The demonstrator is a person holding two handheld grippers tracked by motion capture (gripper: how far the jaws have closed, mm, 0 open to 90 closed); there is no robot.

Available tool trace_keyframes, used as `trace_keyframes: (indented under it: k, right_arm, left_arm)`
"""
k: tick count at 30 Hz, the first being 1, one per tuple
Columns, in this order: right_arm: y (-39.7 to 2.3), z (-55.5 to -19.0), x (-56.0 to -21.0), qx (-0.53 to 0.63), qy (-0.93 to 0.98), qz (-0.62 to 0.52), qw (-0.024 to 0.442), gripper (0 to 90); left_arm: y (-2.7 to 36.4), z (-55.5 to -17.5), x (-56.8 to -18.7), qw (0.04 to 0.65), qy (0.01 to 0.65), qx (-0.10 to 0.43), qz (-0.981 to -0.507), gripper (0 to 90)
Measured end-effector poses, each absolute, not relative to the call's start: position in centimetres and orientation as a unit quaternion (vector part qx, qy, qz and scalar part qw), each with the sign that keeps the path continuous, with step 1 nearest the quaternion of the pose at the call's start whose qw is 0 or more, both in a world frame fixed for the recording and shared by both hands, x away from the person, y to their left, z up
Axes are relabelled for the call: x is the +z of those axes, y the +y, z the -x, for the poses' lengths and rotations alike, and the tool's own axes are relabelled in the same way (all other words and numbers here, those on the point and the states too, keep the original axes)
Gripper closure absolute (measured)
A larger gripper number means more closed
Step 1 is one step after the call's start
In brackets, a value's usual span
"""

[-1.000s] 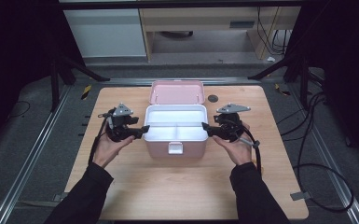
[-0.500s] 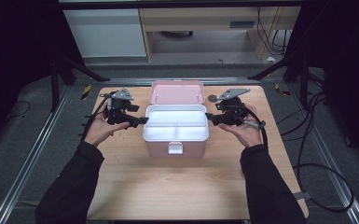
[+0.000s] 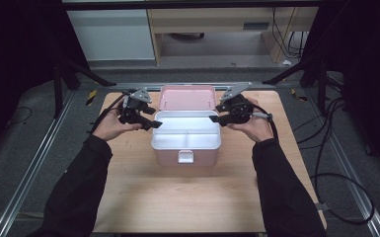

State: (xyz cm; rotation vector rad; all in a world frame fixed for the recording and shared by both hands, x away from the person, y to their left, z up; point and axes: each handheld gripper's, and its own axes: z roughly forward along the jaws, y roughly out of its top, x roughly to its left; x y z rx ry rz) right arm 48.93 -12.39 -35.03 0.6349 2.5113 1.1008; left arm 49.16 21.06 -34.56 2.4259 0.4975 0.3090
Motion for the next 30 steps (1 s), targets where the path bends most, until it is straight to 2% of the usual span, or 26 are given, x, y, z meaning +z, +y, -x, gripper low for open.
trace_keyframes:
  k: [5, 11, 15, 20, 25, 27, 30]
  right_arm:
    - [-11.7, -49.6, -35.4, 0.366, 0.901, -0.193, 0.132, 55.7]
    - [-11.2, -49.8, -36.3, 0.345, 0.917, -0.163, 0.119, 58.8]
    - [-10.8, -49.9, -37.0, 0.319, 0.932, -0.138, 0.101, 62.5]
    - [-10.5, -50.0, -37.5, 0.293, 0.943, -0.125, 0.098, 65.1]
    - [-10.5, -50.2, -37.7, 0.283, 0.946, -0.124, 0.094, 67.2]
    - [-10.5, -50.2, -37.7, 0.281, 0.947, -0.122, 0.091, 69.0]
    - [-10.5, -50.2, -37.7, 0.276, 0.95, -0.119, 0.085, 72.1]
  left_arm:
    - [20.6, -49.6, -35.3, 0.301, 0.171, 0.099, -0.933, 42.2]
    - [20.6, -49.9, -36.2, 0.275, 0.16, 0.088, -0.944, 49.3]
    - [20.6, -50.0, -36.2, 0.273, 0.153, 0.096, -0.945, 53.8]
    - [20.2, -49.7, -36.1, 0.281, 0.132, 0.102, -0.945, 55.0]
    - [19.1, -50.0, -36.1, 0.246, 0.107, 0.103, -0.958, 56.0]
    - [19.1, -50.2, -36.2, 0.253, 0.112, 0.093, -0.956, 59.1]
    - [18.9, -50.3, -36.8, 0.228, 0.101, 0.082, -0.965, 61.9]
